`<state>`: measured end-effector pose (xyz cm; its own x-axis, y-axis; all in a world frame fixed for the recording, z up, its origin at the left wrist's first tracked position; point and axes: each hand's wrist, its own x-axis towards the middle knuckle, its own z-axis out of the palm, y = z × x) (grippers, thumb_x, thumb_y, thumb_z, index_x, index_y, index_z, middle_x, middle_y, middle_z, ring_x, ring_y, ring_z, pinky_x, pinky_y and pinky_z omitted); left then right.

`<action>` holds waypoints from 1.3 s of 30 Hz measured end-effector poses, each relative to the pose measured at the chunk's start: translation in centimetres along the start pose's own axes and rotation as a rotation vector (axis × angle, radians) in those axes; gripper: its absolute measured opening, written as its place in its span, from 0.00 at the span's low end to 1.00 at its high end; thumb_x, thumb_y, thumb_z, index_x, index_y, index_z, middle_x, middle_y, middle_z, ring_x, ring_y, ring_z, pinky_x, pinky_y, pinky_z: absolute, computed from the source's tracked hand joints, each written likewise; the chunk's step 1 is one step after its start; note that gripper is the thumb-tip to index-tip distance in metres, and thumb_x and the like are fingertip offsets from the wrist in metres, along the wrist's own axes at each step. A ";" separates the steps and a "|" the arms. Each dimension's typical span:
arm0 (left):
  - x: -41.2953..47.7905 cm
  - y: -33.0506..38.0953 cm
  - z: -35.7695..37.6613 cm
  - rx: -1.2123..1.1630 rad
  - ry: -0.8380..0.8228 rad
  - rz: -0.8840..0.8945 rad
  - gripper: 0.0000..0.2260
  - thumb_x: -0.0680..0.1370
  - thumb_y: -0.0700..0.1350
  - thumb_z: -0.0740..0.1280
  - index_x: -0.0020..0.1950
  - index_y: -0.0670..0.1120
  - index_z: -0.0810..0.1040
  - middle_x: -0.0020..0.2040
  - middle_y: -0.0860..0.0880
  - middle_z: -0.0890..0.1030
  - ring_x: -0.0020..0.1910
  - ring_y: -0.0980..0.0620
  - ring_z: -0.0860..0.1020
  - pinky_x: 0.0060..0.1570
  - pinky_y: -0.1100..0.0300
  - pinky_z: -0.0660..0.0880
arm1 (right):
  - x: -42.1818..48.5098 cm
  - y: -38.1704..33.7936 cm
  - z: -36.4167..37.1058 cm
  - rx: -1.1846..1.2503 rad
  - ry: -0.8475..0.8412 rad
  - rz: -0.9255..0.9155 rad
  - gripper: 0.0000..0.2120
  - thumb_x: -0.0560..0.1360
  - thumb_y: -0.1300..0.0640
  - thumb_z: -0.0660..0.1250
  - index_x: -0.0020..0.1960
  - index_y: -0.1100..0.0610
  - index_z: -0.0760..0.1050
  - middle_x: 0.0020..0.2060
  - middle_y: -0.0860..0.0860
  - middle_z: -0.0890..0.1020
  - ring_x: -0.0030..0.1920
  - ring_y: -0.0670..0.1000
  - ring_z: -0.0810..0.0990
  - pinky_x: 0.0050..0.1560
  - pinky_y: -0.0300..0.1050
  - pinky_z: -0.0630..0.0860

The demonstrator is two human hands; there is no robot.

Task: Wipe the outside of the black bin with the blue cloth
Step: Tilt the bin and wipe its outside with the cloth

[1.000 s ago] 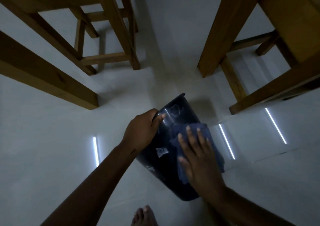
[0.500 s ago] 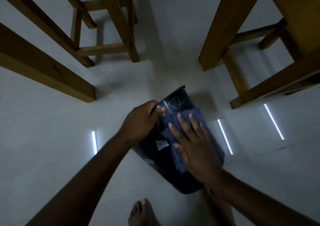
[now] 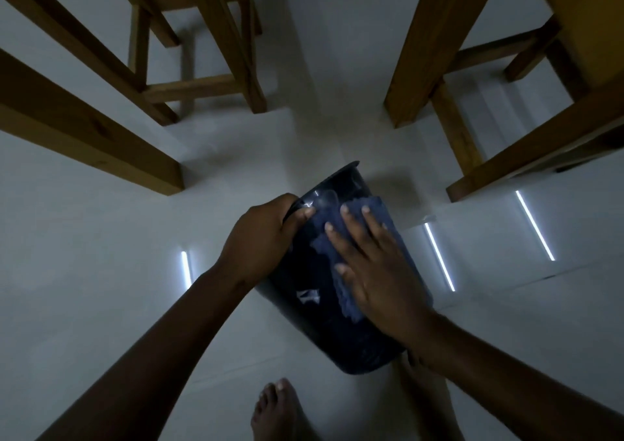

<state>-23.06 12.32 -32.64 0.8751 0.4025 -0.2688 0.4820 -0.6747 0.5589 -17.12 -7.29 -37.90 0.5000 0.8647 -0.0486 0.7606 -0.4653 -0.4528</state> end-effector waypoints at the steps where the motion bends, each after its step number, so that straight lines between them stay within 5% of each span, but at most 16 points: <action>1: 0.2 0.1 0.1 0.008 0.004 0.005 0.12 0.81 0.54 0.57 0.48 0.49 0.75 0.37 0.51 0.81 0.36 0.53 0.78 0.34 0.64 0.69 | 1.1 0.6 -0.3 0.076 0.018 0.048 0.26 0.80 0.42 0.39 0.77 0.46 0.45 0.78 0.49 0.48 0.77 0.54 0.45 0.74 0.58 0.54; 5: 0.8 1.0 0.3 0.044 0.026 -0.005 0.14 0.81 0.56 0.56 0.48 0.48 0.76 0.33 0.53 0.78 0.34 0.54 0.75 0.32 0.67 0.66 | 0.3 1.6 -0.5 0.316 0.071 0.325 0.28 0.78 0.35 0.37 0.75 0.42 0.44 0.77 0.45 0.49 0.77 0.49 0.46 0.73 0.59 0.57; 12: 0.9 0.3 0.6 0.043 0.046 -0.003 0.12 0.82 0.55 0.56 0.48 0.50 0.75 0.33 0.54 0.78 0.35 0.52 0.77 0.36 0.59 0.69 | -0.4 -0.3 0.4 -0.049 0.026 -0.027 0.26 0.80 0.45 0.46 0.77 0.45 0.45 0.77 0.49 0.49 0.77 0.57 0.46 0.73 0.61 0.54; 17: 1.3 1.1 0.5 0.018 0.017 -0.015 0.13 0.81 0.57 0.56 0.46 0.51 0.73 0.36 0.52 0.80 0.37 0.52 0.77 0.38 0.59 0.70 | 0.3 1.5 -0.5 0.225 0.067 0.318 0.27 0.79 0.38 0.38 0.76 0.45 0.48 0.77 0.48 0.52 0.77 0.51 0.50 0.72 0.59 0.60; 23: 1.3 0.4 0.8 0.000 0.054 -0.008 0.12 0.81 0.57 0.56 0.43 0.53 0.72 0.31 0.57 0.74 0.33 0.55 0.75 0.34 0.60 0.67 | -0.8 -0.9 0.6 -0.124 -0.029 -0.051 0.25 0.81 0.44 0.44 0.77 0.45 0.47 0.78 0.49 0.48 0.77 0.58 0.45 0.72 0.60 0.51; 29: 1.5 1.0 0.5 -0.019 0.012 -0.017 0.12 0.81 0.57 0.56 0.47 0.52 0.73 0.32 0.56 0.75 0.35 0.55 0.76 0.37 0.60 0.70 | -0.3 0.6 -0.6 0.081 0.035 0.234 0.25 0.80 0.43 0.40 0.76 0.45 0.46 0.78 0.48 0.49 0.77 0.53 0.44 0.73 0.59 0.54; 35: 1.4 0.0 0.9 -0.045 0.037 0.000 0.13 0.81 0.57 0.56 0.45 0.51 0.74 0.34 0.55 0.77 0.34 0.56 0.76 0.35 0.62 0.69 | -0.2 -0.7 0.2 -0.101 -0.025 -0.046 0.25 0.81 0.46 0.46 0.76 0.44 0.46 0.77 0.48 0.49 0.77 0.57 0.45 0.73 0.61 0.51; 39: 1.5 0.2 0.7 -0.066 -0.005 0.008 0.12 0.82 0.56 0.54 0.46 0.52 0.73 0.34 0.53 0.78 0.35 0.56 0.77 0.36 0.61 0.70 | 1.5 1.0 -1.0 0.141 0.041 0.228 0.25 0.80 0.43 0.42 0.76 0.44 0.47 0.77 0.48 0.50 0.77 0.52 0.44 0.73 0.60 0.56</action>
<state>-21.62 12.40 -33.51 0.8793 0.3940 -0.2675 0.4708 -0.6356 0.6118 -15.22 -6.66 -37.51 0.6704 0.7308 -0.1282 0.5629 -0.6135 -0.5538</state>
